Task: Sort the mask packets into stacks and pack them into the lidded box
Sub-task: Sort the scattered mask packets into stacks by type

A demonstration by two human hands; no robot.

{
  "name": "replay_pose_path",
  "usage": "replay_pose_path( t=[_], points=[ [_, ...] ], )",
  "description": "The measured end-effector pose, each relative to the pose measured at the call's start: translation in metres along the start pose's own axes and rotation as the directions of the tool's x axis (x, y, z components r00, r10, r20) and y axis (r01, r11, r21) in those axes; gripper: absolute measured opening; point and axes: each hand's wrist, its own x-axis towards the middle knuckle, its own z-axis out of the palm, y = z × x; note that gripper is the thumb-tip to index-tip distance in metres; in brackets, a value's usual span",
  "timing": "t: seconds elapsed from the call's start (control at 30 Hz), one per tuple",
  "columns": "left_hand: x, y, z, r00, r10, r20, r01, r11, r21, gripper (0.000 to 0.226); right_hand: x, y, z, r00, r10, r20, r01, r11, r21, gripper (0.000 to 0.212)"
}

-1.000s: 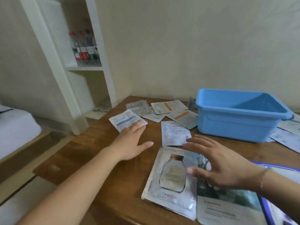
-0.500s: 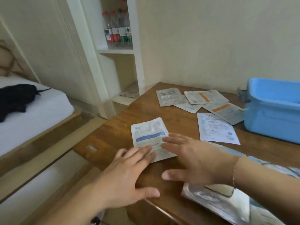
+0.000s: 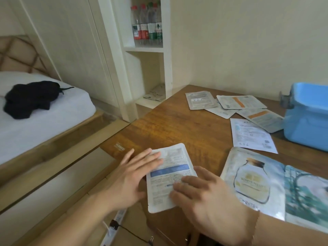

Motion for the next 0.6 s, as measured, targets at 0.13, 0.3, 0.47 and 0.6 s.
replay_pose_path(
  t=[0.13,0.3,0.47,0.6],
  points=[
    [0.011,0.018,-0.015,0.993,-0.098,-0.062,0.073,0.944,-0.321,0.064,0.029,0.025,-0.054,0.989,0.107,-0.103,-0.087,0.98,0.176,0.024],
    [0.038,0.049,-0.035,0.945,-0.314,-0.091,0.125,0.603,-0.788,0.027,0.095,0.078,-0.106,0.917,0.392,-0.073,-0.345,0.872,0.347,0.02],
    [0.057,0.064,-0.036,0.872,-0.466,0.15,0.254,0.168,-0.953,0.034,0.119,0.123,-0.088,0.798,0.558,0.227,-0.579,0.605,0.547,0.002],
    [0.057,0.071,-0.033,0.848,-0.486,0.212,0.294,0.099,-0.951,0.031,0.107,0.132,-0.072,0.689,0.644,0.333,-0.653,0.353,0.67,0.006]
  ],
)
